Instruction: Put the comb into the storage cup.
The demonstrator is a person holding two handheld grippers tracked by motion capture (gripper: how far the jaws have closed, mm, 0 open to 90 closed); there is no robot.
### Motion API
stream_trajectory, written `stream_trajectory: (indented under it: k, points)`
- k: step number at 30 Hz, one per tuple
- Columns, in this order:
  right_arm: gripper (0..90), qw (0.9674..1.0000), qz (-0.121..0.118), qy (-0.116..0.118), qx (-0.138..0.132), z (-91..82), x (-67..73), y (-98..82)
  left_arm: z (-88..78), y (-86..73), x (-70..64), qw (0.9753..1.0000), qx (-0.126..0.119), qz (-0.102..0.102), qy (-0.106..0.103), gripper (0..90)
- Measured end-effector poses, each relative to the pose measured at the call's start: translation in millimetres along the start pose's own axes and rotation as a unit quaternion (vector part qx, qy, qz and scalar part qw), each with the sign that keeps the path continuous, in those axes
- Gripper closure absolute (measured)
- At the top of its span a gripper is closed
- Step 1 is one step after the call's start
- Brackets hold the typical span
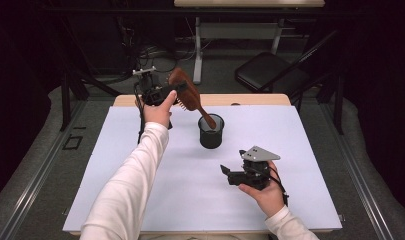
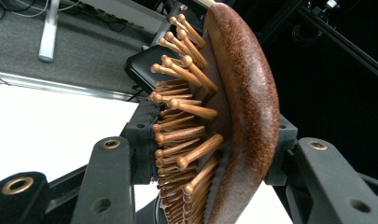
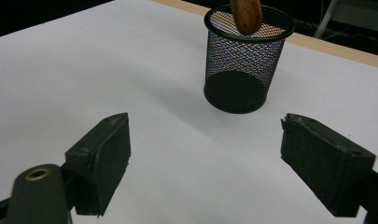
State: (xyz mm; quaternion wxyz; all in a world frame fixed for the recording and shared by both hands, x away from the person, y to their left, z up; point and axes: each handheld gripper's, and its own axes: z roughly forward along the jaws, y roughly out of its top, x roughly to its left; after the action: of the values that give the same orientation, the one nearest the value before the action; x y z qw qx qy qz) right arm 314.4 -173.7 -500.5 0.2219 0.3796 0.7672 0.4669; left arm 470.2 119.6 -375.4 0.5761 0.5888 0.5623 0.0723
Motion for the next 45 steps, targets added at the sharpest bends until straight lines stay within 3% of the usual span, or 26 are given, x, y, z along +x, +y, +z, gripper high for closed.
stream_trajectory:
  k: [45]
  points:
    - [16.3, 1.0, -0.003, 0.001, 0.002, -0.2, -0.7, -0.2, 28.2, -23.0, 7.0, 0.9997, 0.019, 0.009, 0.015, 50.4]
